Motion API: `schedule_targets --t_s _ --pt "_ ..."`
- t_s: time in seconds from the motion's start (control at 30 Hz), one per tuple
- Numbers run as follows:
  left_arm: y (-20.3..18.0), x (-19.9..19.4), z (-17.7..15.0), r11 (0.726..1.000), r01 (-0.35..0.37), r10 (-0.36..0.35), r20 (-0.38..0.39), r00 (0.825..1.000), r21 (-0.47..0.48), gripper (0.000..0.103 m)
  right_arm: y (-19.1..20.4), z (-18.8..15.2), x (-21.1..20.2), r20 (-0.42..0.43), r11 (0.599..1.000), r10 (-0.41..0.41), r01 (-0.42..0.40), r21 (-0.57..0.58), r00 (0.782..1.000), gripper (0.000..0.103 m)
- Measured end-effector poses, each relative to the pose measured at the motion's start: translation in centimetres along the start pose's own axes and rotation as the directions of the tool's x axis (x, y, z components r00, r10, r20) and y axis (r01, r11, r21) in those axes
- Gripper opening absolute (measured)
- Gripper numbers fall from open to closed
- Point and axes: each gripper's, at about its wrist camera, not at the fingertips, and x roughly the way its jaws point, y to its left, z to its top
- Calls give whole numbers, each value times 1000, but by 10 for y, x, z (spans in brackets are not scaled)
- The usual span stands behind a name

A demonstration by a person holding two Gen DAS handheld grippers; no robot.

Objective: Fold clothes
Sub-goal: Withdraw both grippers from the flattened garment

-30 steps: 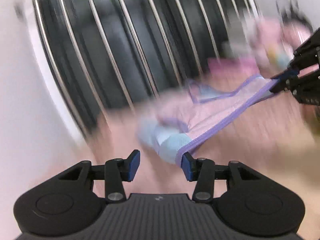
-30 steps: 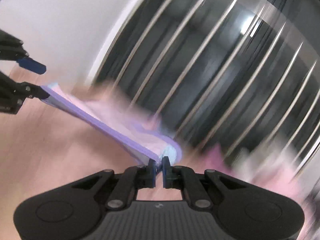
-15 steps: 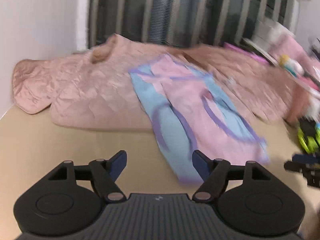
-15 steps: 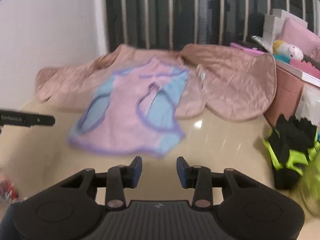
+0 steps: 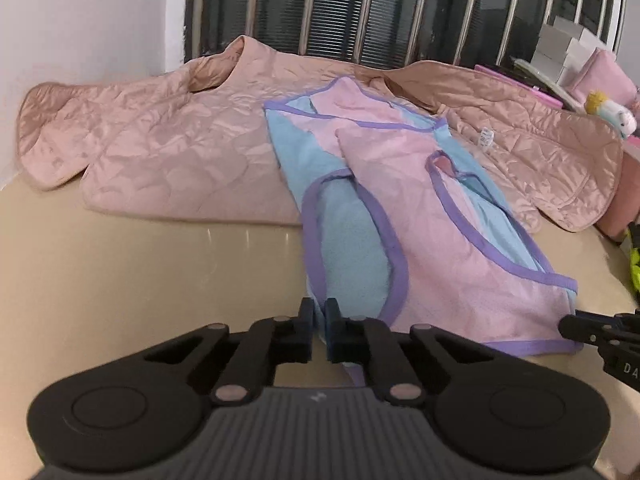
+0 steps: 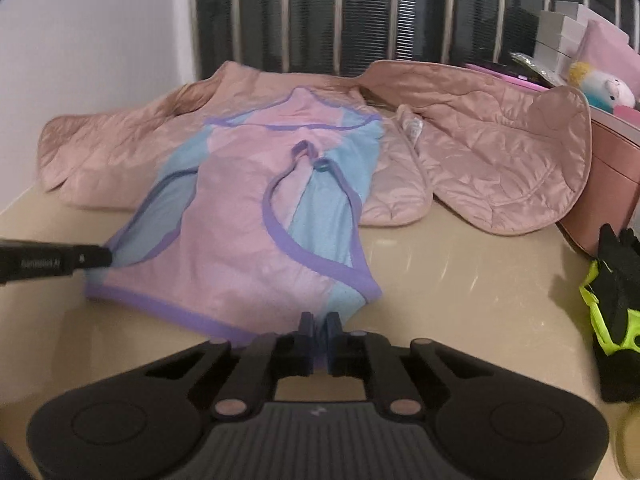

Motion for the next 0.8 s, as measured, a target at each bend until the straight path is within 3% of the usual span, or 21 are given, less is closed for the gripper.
schedule_targets --t_s 0.1,0.23,0.3,0.33,0.4,0.43,0.5,0.63,0.8 --pt "3 -23 -12 999 32 -33 -31 999 -40 2 -17 -11 -22 -12 1000 -10 10 3 1000 1" --pt "-10 -68 -39 987 143 -149 -82 985 -72 3 -48 -22 -41 -32 986 -165 165 -3 986 1" --pt "-16 -86 -50 981 171 -179 -98 979 -88 13 -58 -24 -57 -10 981 -194 194 5 981 6" --pt "-13 -90 -51 977 179 -190 -88 978 -117 27 -59 -24 -68 16 983 -184 184 -2 983 7" --pt "0 -94 -44 970 173 -183 -43 982 -169 44 -43 -23 -79 55 994 -100 102 -38 993 14" --pt "8 -92 -36 973 145 -151 -22 988 -181 44 -31 -23 -82 69 997 -46 50 -59 997 20" --pt "26 -86 -18 973 91 -94 0 996 -214 44 -7 -22 -87 92 993 63 -54 -102 994 40" --pt "60 -91 13 961 46 -34 48 998 -273 44 65 -25 -65 61 944 269 -250 -215 961 41" --pt "82 -113 18 961 -30 54 81 995 -275 52 134 -20 -31 48 915 273 -244 -320 961 39"
